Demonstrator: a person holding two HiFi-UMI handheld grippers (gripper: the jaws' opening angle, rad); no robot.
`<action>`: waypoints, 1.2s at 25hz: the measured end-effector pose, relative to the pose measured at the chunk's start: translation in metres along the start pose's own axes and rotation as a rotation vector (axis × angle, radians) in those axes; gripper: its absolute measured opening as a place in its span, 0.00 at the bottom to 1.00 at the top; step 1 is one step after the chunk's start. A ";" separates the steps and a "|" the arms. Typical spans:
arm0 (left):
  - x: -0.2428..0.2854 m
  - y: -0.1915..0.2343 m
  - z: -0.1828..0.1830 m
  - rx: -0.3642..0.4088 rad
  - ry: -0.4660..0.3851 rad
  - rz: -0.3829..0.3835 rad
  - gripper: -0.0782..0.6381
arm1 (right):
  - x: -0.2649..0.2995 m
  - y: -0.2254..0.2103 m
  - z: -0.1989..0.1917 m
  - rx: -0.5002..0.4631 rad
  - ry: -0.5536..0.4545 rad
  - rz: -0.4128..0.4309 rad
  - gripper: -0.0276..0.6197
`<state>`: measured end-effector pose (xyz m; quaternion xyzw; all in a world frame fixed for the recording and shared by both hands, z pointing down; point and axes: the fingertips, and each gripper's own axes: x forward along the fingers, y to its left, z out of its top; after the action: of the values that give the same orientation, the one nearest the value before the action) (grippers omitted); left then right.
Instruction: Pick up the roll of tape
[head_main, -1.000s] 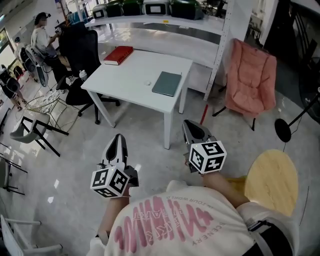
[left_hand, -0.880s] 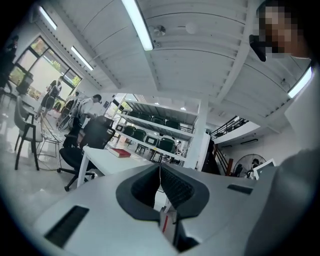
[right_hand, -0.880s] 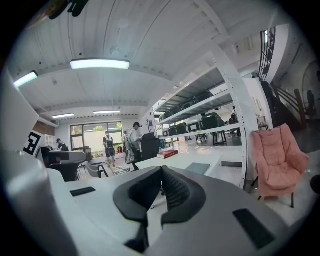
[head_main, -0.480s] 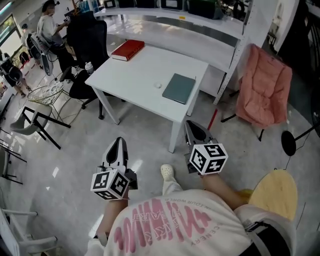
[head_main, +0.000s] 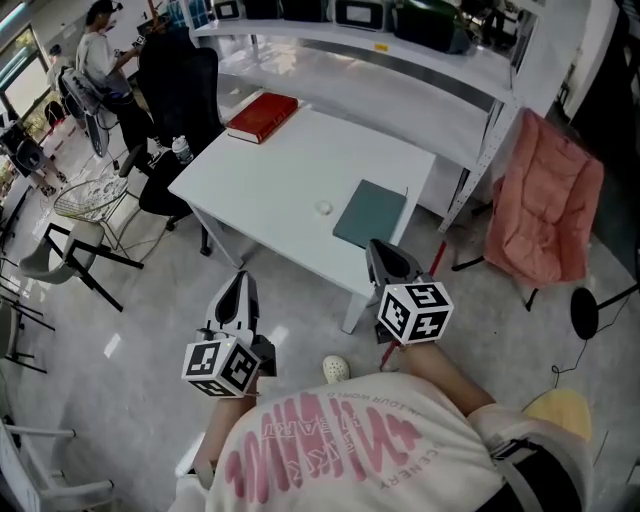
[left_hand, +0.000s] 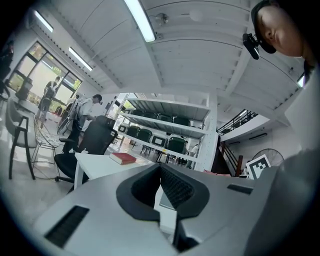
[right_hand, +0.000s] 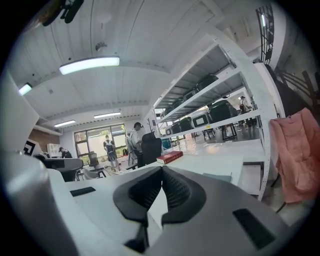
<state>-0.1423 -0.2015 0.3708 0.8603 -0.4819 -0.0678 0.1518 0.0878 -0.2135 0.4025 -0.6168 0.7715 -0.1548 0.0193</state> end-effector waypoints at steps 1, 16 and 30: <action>0.013 0.003 0.004 0.005 -0.004 0.002 0.14 | 0.013 -0.006 0.007 0.004 -0.007 0.006 0.06; 0.148 0.059 0.039 -0.002 -0.072 0.053 0.14 | 0.161 -0.051 0.064 -0.039 -0.025 0.091 0.06; 0.163 0.103 0.013 -0.048 -0.024 0.160 0.14 | 0.244 -0.072 0.000 0.034 0.180 0.207 0.06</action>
<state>-0.1436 -0.3931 0.3972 0.8142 -0.5491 -0.0775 0.1717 0.0976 -0.4607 0.4603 -0.5172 0.8268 -0.2198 -0.0234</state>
